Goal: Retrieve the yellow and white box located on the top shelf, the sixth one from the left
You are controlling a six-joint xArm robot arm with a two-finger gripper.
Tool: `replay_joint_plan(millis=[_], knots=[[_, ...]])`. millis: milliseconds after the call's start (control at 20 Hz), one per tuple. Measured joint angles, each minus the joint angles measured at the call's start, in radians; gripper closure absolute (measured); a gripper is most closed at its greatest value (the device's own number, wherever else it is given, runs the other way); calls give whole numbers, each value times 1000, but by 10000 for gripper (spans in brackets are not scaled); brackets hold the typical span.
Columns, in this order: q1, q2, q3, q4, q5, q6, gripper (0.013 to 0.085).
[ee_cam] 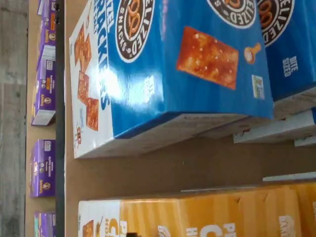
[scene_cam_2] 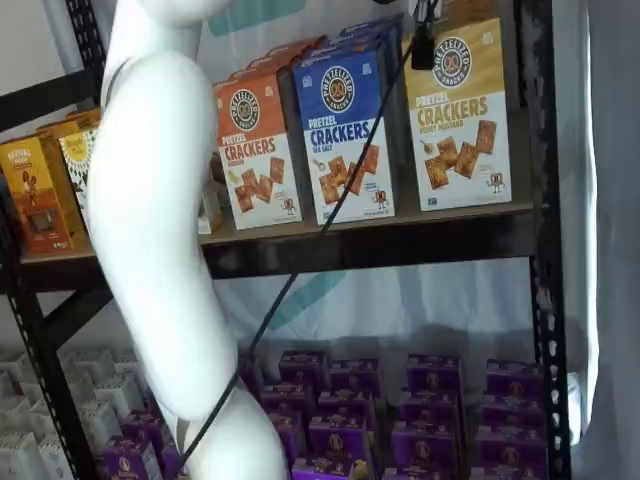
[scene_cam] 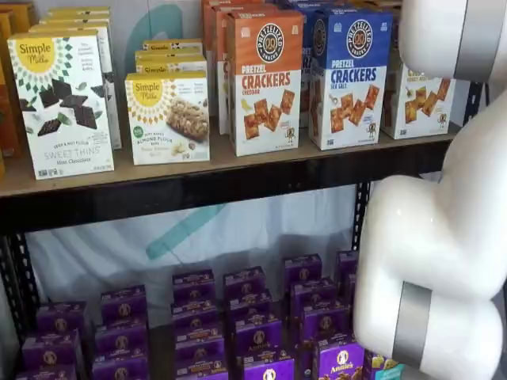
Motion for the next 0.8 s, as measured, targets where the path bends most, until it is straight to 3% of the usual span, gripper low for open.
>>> replay_joint_plan(millis=[500, 800], knots=[[16, 18, -7, -41, -9, -5, 130], [35, 57, -64, -106, 36, 3, 130]])
